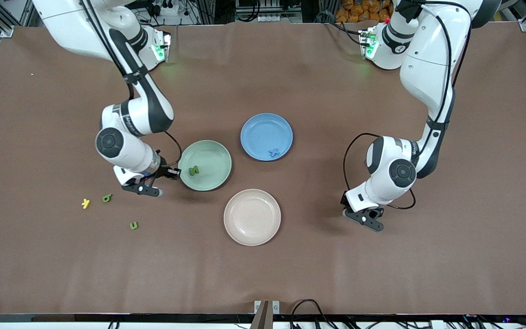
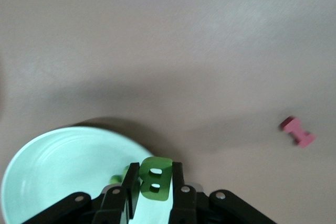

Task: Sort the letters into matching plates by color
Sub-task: 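Place B on green plate with the right gripper while the left gripper grasps 6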

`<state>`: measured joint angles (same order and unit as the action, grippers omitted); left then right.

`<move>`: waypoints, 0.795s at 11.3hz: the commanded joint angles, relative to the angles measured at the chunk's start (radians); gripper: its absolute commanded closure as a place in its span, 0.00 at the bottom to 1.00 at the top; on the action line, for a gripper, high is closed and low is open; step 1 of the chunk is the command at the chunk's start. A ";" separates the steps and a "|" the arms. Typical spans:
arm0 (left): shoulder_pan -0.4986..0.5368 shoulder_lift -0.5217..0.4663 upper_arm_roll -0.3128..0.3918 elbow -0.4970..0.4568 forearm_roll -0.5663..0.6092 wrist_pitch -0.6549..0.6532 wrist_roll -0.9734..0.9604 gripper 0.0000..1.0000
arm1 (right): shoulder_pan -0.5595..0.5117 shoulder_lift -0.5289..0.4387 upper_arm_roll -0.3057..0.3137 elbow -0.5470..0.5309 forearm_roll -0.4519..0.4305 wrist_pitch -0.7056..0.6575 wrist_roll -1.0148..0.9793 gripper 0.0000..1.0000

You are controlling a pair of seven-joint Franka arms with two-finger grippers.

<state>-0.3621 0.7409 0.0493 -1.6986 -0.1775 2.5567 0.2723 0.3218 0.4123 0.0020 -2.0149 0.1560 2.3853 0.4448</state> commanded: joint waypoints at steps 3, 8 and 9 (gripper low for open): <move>-0.020 0.035 0.015 0.039 0.021 -0.016 -0.005 0.44 | 0.056 0.036 0.041 0.041 0.008 0.008 0.167 0.74; -0.020 0.038 0.017 0.040 0.021 -0.016 -0.007 0.71 | 0.062 0.051 0.069 0.051 0.002 0.006 0.210 0.45; -0.020 0.040 0.017 0.040 0.019 -0.016 -0.007 0.77 | 0.053 0.051 0.069 0.056 0.005 -0.004 0.206 0.00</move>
<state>-0.3685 0.7441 0.0596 -1.6876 -0.1742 2.5504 0.2723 0.3828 0.4530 0.0677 -1.9857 0.1560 2.3964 0.6356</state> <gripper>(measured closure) 0.599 0.687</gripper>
